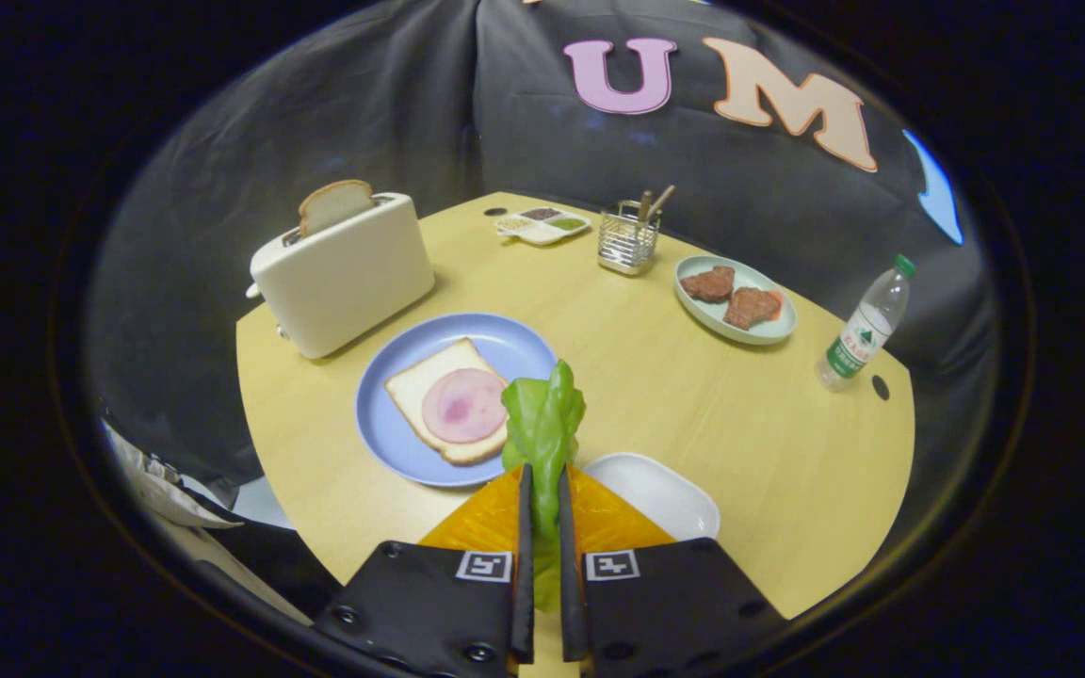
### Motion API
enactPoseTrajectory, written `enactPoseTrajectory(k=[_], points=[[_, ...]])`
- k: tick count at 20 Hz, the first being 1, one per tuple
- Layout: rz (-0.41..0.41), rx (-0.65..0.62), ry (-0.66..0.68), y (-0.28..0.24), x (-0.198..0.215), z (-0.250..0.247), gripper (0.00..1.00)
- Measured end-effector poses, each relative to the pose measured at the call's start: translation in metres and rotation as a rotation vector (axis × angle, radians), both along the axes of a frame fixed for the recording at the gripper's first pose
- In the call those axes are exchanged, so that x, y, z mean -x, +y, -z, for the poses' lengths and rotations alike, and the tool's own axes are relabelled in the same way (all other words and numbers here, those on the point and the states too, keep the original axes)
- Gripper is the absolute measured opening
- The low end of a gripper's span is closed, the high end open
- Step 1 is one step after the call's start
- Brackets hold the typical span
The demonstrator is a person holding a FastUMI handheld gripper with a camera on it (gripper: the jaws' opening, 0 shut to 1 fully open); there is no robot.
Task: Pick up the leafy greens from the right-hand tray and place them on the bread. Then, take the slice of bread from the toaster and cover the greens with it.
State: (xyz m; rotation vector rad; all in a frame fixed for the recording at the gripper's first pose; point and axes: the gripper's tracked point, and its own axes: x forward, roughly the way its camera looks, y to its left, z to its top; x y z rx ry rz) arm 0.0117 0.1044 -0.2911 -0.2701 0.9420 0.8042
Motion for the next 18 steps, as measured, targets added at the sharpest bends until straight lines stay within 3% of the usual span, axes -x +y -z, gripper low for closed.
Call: enactPoseTrajectory(k=[18], points=[[-0.061,-0.061,0.028,0.124,0.006,0.002,0.15]])
